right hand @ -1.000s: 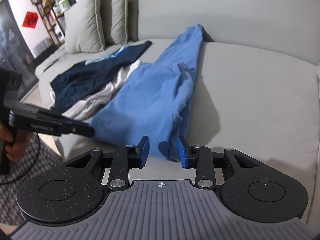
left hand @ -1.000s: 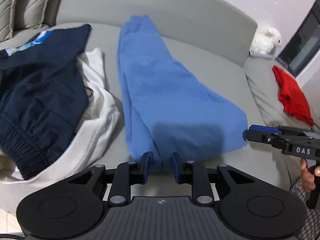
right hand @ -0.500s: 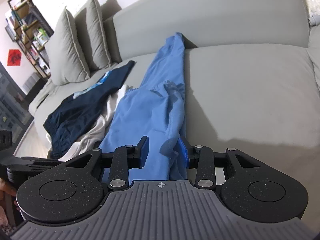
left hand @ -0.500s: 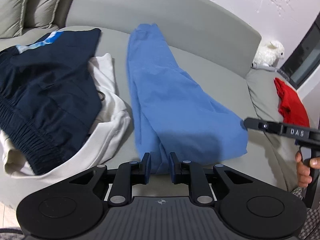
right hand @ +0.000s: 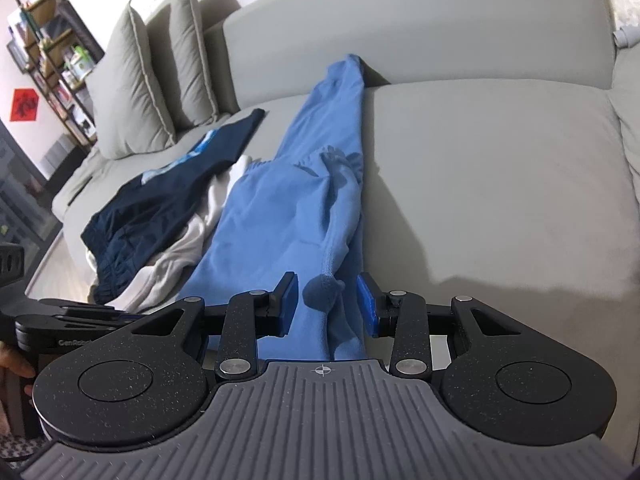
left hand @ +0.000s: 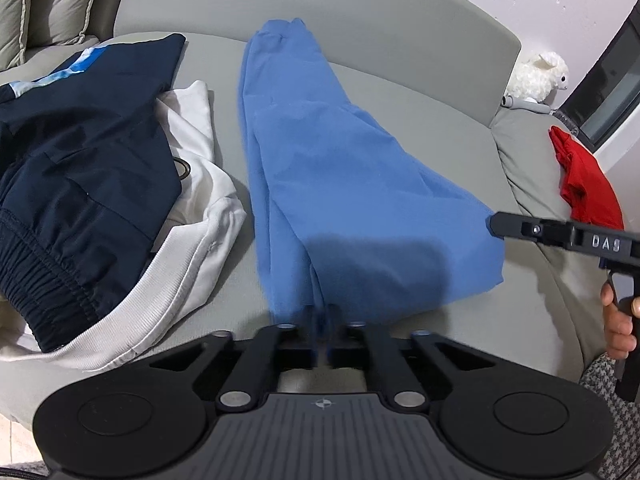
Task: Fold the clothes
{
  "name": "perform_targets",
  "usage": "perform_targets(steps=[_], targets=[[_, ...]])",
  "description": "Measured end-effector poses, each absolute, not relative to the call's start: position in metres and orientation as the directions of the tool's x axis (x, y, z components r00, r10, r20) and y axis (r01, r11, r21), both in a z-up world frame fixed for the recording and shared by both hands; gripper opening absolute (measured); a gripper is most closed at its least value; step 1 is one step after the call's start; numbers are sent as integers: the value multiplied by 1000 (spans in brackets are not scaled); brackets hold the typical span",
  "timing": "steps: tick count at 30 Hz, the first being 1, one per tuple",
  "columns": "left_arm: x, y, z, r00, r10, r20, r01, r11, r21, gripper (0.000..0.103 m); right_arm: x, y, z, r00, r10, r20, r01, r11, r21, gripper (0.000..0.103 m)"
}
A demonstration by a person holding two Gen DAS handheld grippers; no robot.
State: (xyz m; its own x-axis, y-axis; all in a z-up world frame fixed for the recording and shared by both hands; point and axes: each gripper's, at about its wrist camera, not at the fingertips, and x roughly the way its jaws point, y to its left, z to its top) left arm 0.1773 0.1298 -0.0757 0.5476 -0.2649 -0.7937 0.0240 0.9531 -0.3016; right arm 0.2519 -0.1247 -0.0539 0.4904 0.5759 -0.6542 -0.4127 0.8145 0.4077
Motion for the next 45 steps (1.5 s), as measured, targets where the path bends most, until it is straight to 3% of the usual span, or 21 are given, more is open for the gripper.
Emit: perform_targets(steps=[7,8,10,15,19,20,22,24,28,35,42,45], targets=[[173,133,-73,563,-267,-782,11,949,-316,0,274,-115,-55,475,581,-660,-361,813,456,42],[172,133,-72,567,-262,-781,5,949,-315,0,277,-112,-57,469,571,-674,-350,821,452,34],[166,140,-66,580,-241,-778,-34,947,-319,0,282,-102,-59,471,507,-722,-331,860,389,7],[168,152,-74,535,-201,-821,-132,940,-316,0,278,-97,-54,522,416,-745,-307,906,291,6],[166,147,-69,527,-203,-825,-114,945,-305,1,282,-96,-60,475,419,-774,-319,902,292,12],[162,148,-64,547,-207,-811,-110,943,-315,1,281,-98,-59,477,423,-771,-316,900,299,26],[156,150,-55,591,-215,-777,-102,936,-337,3,279,-107,-50,487,435,-758,-292,898,328,39],[158,153,-47,652,-215,-727,-84,932,-352,5,275,-115,-42,502,456,-735,-308,888,341,40],[193,151,-47,680,-196,-706,-61,945,-321,8,277,-119,-32,522,479,-706,-349,875,336,40],[273,159,-62,703,-220,-677,-58,930,-363,33,311,-84,-33,537,511,-671,-437,849,296,40],[325,151,-81,666,-249,-704,12,946,-323,33,362,-47,-49,517,540,-664,-498,821,280,40],[332,147,-90,636,-251,-730,35,954,-297,30,388,-31,-64,501,527,-686,-498,824,269,46]])
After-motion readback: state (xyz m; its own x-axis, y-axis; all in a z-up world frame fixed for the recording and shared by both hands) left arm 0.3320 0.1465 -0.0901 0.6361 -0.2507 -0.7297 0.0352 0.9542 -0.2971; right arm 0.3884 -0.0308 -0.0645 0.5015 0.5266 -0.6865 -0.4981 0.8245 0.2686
